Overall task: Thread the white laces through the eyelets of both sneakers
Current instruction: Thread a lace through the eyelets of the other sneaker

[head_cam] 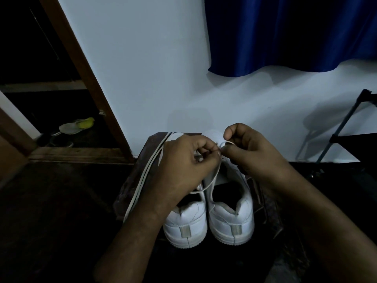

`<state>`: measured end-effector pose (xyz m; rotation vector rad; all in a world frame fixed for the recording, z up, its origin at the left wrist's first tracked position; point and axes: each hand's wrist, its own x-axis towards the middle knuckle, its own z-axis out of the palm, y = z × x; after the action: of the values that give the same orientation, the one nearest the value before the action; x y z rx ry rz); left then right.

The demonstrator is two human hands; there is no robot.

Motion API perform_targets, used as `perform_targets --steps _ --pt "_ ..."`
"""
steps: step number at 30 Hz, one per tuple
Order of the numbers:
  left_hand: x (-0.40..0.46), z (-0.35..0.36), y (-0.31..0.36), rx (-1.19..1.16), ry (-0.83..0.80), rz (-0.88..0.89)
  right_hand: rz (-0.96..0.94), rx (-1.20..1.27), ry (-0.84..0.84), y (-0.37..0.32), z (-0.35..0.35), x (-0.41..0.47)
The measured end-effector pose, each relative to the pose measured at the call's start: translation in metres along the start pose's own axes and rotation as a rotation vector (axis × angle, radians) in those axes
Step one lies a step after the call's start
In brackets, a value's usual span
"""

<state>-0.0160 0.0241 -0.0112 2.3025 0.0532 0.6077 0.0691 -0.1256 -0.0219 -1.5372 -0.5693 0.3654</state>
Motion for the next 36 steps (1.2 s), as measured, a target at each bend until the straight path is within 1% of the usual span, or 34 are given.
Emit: perform_targets --steps 3,5,7,9,11,12,14,16,17,19,21,22,24,26,28,29,31,33,36 --pt "0.000 0.002 -0.001 -0.057 0.011 -0.035 -0.023 0.052 -0.054 -0.004 0.000 -0.004" --pt "0.000 0.004 0.000 -0.110 -0.014 -0.069 -0.046 0.088 -0.086 -0.008 0.001 -0.007" --pt "0.000 0.005 0.001 -0.303 -0.059 -0.136 -0.056 0.119 -0.112 -0.011 0.002 -0.008" --pt "0.002 0.005 0.002 -0.468 -0.065 -0.196 -0.059 0.119 -0.124 -0.010 0.000 -0.008" --pt "0.004 0.003 -0.001 -0.505 -0.024 -0.212 -0.066 0.082 -0.117 -0.007 -0.003 -0.007" --pt "0.004 0.003 -0.004 -0.461 0.015 -0.205 -0.068 0.066 -0.105 -0.006 -0.005 -0.005" --pt "0.005 0.002 -0.012 -0.197 0.141 -0.164 -0.075 0.017 -0.044 0.000 -0.009 -0.001" --pt "0.005 -0.001 -0.018 0.077 0.283 -0.104 -0.096 -0.193 0.051 0.011 -0.015 0.005" --pt "0.005 -0.003 -0.018 0.150 0.319 -0.087 -0.101 -0.328 0.086 0.017 -0.019 0.008" --pt "0.005 -0.005 -0.016 0.280 0.288 -0.126 -0.071 -0.511 0.151 0.027 -0.026 0.013" --pt "0.004 -0.004 -0.013 0.419 0.199 -0.180 -0.066 -0.555 0.185 0.030 -0.027 0.013" --pt "0.003 -0.001 -0.011 0.429 0.154 -0.174 -0.085 -0.527 0.171 0.029 -0.026 0.013" --pt "0.000 0.007 -0.002 0.381 0.100 -0.074 -0.155 -0.409 0.085 0.024 -0.019 0.012" --pt "-0.002 0.015 0.009 0.335 0.101 0.035 -0.208 -0.254 -0.024 0.017 -0.011 0.010" --pt "-0.003 0.018 0.012 0.265 0.142 0.071 -0.222 -0.181 -0.073 0.015 -0.009 0.009" --pt "-0.003 0.016 0.011 0.220 0.134 0.053 -0.219 -0.165 -0.060 0.015 -0.010 0.009" --pt "0.000 0.012 0.005 0.125 0.081 -0.025 -0.185 -0.119 0.019 0.017 -0.016 0.011" --pt "0.001 0.008 0.000 0.080 0.058 -0.083 -0.172 -0.178 0.085 0.019 -0.023 0.011" --pt "0.001 0.007 -0.003 0.074 0.060 -0.085 -0.190 -0.260 0.096 0.020 -0.026 0.010"
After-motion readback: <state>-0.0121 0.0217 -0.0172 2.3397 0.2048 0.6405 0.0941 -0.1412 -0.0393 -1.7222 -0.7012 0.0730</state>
